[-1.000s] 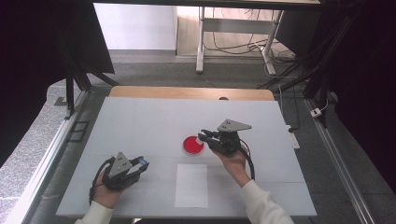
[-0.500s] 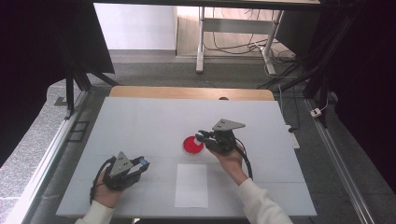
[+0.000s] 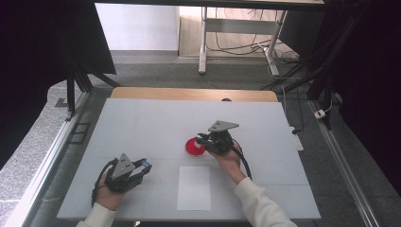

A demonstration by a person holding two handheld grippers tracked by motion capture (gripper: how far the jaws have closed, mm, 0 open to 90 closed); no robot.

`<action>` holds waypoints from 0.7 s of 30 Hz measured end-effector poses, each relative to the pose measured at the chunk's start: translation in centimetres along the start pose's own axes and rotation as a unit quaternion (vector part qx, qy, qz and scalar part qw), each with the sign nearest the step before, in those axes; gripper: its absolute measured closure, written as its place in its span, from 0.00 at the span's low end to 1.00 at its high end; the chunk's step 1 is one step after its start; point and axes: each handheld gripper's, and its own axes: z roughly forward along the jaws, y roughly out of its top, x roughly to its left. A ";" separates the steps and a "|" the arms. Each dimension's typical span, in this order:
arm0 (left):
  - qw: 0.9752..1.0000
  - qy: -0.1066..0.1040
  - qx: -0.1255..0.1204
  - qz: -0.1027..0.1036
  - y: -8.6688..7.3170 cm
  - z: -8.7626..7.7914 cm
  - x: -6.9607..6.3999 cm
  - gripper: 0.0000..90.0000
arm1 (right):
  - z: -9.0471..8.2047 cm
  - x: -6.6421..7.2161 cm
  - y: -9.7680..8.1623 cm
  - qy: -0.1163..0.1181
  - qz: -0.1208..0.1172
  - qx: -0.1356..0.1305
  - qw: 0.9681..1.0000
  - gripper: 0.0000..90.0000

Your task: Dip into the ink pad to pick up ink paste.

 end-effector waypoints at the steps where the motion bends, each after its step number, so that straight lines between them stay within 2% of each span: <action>1: 1.000 0.000 0.000 0.000 0.0 0.0 0.0 0.73 | 0.1 0.0 0.0 -0.002 -0.002 0.003 1.000 0.84; 12: 1.000 -0.002 0.000 0.000 0.0 0.1 0.1 0.73 | 1.2 0.0 -0.4 -0.005 -0.010 0.017 1.000 0.84; 21: 1.000 -0.003 0.001 0.000 0.0 0.2 0.1 0.73 | 1.3 0.0 -0.5 -0.005 -0.015 0.022 1.000 0.84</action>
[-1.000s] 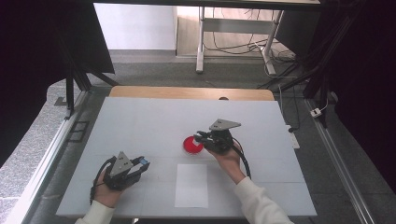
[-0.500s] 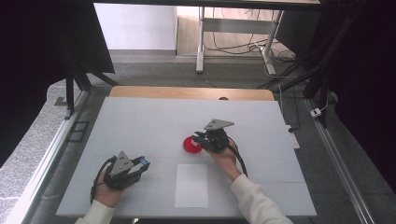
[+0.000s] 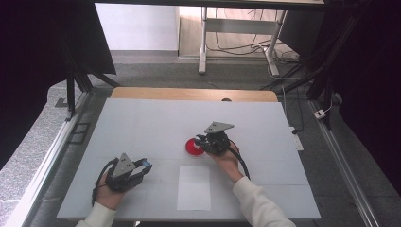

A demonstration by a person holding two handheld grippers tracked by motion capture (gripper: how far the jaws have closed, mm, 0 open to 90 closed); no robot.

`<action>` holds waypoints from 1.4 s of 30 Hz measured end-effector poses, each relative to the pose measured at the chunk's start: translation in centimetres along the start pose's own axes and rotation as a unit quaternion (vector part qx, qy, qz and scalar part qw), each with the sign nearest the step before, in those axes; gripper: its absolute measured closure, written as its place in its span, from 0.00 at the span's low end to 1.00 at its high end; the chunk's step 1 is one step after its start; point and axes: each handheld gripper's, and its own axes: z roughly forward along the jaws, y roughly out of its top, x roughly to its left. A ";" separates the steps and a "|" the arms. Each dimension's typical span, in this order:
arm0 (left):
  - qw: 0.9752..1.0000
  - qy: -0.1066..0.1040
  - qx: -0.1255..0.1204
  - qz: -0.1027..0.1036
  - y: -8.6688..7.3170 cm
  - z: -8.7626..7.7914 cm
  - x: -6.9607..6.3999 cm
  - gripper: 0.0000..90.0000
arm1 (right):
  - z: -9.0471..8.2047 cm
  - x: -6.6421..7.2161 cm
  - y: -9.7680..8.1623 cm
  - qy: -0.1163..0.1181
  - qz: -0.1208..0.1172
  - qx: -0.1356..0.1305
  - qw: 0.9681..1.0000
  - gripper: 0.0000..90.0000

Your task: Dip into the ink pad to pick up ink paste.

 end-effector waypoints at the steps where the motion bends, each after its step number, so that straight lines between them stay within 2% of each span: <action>1: 1.000 -0.001 0.000 0.000 0.0 0.0 0.0 0.73 | 0.0 0.0 0.0 0.000 0.000 0.000 1.000 0.84; 15: 1.000 -0.003 0.002 0.000 0.0 0.1 -0.1 0.73 | 0.2 0.0 -0.2 0.003 0.005 -0.002 1.000 0.84; 21: 1.000 -0.003 0.002 0.000 0.0 0.1 -0.1 0.73 | 0.4 0.3 -0.3 -0.006 -0.011 0.004 1.000 0.84; 42: 1.000 -0.001 0.001 0.002 0.0 0.0 -0.1 0.73 | 0.1 0.5 -0.1 -0.011 -0.014 -0.003 1.000 0.84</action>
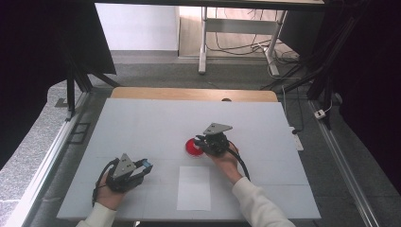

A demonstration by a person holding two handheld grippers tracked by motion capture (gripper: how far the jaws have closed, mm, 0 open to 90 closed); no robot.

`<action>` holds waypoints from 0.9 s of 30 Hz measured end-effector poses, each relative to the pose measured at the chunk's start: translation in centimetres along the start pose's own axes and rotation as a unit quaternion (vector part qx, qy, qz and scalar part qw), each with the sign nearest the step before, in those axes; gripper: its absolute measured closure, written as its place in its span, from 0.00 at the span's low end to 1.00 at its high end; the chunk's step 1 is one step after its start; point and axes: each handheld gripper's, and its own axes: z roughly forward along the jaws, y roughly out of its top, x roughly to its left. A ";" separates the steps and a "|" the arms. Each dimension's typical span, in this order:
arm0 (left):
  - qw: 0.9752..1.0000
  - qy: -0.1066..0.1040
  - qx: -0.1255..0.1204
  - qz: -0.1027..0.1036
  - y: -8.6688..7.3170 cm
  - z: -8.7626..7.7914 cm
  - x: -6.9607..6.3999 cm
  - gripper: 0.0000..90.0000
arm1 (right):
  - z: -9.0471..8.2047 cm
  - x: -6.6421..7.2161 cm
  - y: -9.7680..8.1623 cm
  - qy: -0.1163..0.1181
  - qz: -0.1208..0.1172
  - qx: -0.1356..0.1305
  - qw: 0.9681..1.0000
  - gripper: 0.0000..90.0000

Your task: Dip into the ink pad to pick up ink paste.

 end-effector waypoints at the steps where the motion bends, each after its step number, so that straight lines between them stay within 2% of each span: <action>1: 1.000 0.000 0.000 0.000 0.0 0.0 0.0 0.73 | -0.1 0.0 0.0 -0.002 -0.002 0.000 1.000 0.84; 11: 1.000 0.001 0.001 0.001 0.0 0.0 0.0 0.73 | -1.8 -0.1 1.3 0.004 0.006 -0.049 0.999 0.84; 18: 1.000 0.001 0.001 0.000 0.0 0.0 0.0 0.73 | -1.8 0.1 1.8 0.010 0.000 -0.044 0.999 0.84; 22: 1.000 0.000 0.001 0.001 0.0 0.0 0.0 0.73 | -1.4 0.3 1.8 0.010 -0.011 -0.030 0.999 0.84; 27: 1.000 -0.001 0.002 0.001 0.0 0.1 0.1 0.73 | -0.8 0.2 1.5 0.009 -0.012 -0.019 1.000 0.84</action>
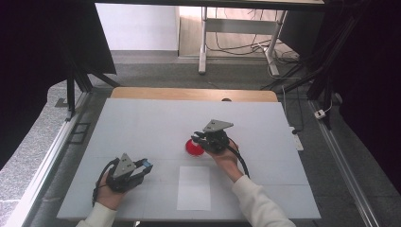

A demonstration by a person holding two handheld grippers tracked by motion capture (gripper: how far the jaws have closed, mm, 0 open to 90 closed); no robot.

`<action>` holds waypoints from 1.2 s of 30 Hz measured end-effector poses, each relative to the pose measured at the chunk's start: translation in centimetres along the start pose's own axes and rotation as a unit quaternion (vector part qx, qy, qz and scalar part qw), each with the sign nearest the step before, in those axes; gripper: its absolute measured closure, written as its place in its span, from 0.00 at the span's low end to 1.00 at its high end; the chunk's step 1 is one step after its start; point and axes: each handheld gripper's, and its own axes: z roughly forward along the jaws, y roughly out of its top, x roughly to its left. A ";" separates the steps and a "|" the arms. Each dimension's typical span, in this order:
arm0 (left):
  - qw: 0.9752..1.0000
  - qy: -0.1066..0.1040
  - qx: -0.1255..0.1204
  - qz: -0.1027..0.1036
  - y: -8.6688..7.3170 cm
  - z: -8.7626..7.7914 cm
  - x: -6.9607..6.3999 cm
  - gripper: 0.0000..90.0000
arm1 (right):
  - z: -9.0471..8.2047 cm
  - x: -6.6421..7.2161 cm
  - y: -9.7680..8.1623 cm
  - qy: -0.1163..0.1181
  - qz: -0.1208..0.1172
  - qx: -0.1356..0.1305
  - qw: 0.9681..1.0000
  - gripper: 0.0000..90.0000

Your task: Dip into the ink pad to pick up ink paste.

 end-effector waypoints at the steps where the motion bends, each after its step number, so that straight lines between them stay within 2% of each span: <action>1: 1.000 0.000 0.000 0.000 0.0 0.0 0.0 0.73 | 0.2 -0.1 -0.1 -0.001 -0.001 0.004 1.000 0.84; 12: 1.000 0.002 0.001 -0.002 -0.1 0.0 0.1 0.73 | 1.7 -0.5 -0.8 -0.006 0.002 0.026 1.000 0.84; 21: 1.000 0.002 0.001 -0.001 -0.1 0.0 0.0 0.73 | 1.9 -0.7 -1.0 -0.003 0.011 0.019 1.000 0.84; 36: 1.000 0.002 0.002 -0.001 -0.1 0.0 0.1 0.73 | 2.1 -0.5 -1.2 -0.008 0.012 0.024 1.000 0.84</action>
